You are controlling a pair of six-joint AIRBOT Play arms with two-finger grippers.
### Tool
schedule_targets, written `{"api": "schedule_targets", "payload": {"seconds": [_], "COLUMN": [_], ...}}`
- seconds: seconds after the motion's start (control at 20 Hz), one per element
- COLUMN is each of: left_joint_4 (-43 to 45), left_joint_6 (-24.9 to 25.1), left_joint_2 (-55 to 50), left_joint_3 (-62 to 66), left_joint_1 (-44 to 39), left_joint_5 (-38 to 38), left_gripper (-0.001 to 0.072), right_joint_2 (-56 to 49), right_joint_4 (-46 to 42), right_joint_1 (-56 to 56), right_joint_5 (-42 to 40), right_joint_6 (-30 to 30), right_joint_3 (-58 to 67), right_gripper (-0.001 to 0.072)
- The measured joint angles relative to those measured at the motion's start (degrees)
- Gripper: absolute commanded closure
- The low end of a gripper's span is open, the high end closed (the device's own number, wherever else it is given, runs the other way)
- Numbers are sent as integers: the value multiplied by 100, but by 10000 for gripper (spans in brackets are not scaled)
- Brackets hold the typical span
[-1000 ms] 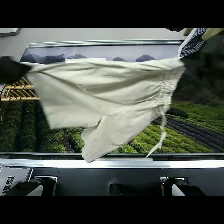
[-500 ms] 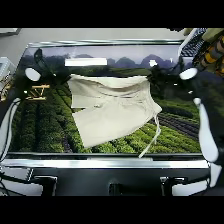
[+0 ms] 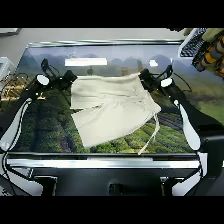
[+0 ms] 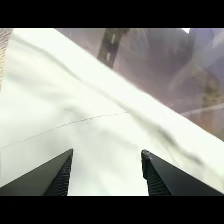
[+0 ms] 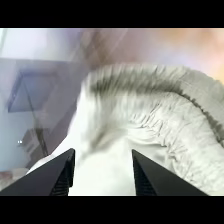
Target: Fold the clothes and pants, and hang the long-sleeved shirts on hangers.
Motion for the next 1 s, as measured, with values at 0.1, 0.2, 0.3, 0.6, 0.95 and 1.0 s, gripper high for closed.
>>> {"api": "schedule_targets", "payload": {"seconds": [0.1,0.2,0.3,0.6,0.95,1.0], "left_joint_4": [-114,-164,-98,651,525,479], "left_joint_6": [0,42,164,352,376,380], "left_joint_2": [81,273,581,1867,3504,3661], "left_joint_3": [120,199,232,-737,-3119,-3368], "left_joint_1": [205,501,866,1574,1716,1720], "left_joint_5": [-345,-815,-1486,-3165,-3248,-3230], "left_gripper": [173,173,174,173,173,173], "right_joint_2": [181,455,713,938,962,953], "right_joint_4": [4,-79,-310,-800,-863,-863], "right_joint_1": [-195,-625,-1255,-2922,-2715,-2575], "right_joint_5": [68,468,1263,3921,4334,4203], "right_joint_6": [-151,-299,-422,-1338,-1989,-2026], "right_joint_3": [0,2,4,-387,-1657,-1749], "right_gripper": [283,283,283,282,284,285]}}
